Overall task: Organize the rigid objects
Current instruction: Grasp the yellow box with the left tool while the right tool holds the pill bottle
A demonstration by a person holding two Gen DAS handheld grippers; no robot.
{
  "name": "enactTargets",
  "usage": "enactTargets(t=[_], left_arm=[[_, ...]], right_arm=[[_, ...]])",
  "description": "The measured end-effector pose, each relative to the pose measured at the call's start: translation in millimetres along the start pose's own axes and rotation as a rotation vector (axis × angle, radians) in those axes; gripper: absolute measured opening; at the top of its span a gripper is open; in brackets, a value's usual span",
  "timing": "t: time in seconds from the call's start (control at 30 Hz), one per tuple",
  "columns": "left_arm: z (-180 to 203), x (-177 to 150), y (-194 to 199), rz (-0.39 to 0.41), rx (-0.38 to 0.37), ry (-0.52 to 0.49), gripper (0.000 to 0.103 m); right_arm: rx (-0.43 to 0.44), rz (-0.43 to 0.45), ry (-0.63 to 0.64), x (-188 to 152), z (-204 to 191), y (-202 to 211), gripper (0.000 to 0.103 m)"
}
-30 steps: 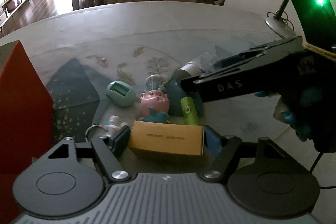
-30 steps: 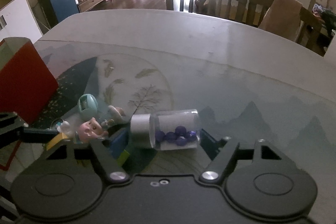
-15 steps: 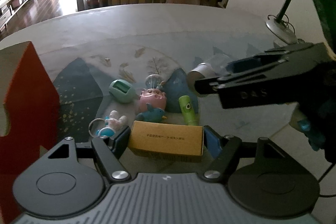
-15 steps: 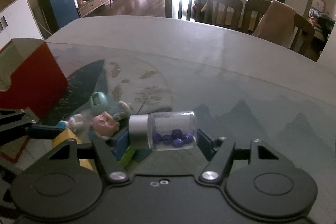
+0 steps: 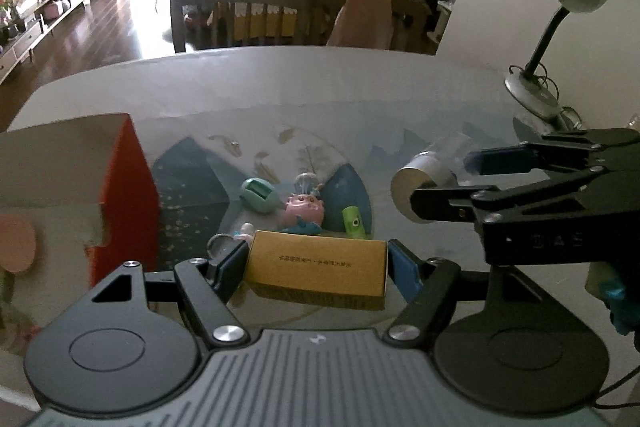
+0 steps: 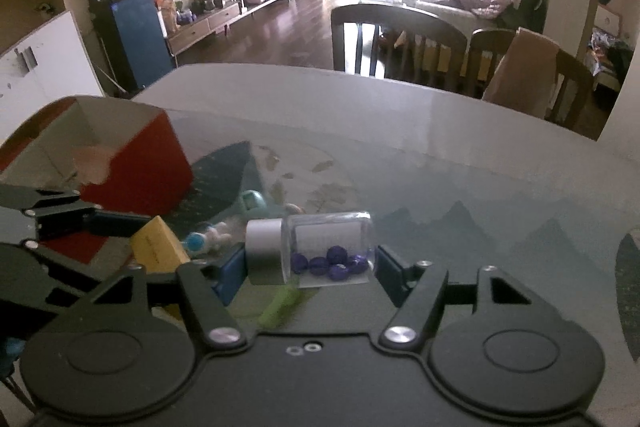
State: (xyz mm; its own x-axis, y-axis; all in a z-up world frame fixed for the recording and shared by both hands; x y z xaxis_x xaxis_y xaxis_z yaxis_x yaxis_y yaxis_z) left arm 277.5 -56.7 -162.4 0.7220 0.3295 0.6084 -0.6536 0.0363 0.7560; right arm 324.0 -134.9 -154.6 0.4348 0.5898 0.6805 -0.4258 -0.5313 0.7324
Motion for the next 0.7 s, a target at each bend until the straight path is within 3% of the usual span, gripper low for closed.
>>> enactTargets(t=[0.4,0.7], left_arm=[[-23.6,4.8,61.1,0.067,0.015,0.034,0.075],[-60.5,11.7,108.1,0.130,0.019,0.057,0.074]], right_arm=[[0.004,0.083,0.024,23.8,-35.1,49.3,0.067],[0.026,0.109,0.043,39.5,-74.7,62.7,0.068]])
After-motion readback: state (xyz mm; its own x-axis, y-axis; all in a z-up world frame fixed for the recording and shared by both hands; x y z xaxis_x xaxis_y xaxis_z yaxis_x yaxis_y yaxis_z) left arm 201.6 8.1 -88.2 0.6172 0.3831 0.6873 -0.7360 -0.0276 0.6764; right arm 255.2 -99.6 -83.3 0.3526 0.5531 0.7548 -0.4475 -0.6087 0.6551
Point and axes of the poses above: each gripper's, at about its wrist camera, not at the fingertips, and y roughly against the way its jaws point, z to its right, x to its top, the point moved 9 cm from there along -y, roughly the way its jaws point, and after that the axes turned 9 degrees about y, right-handed, at the moved point
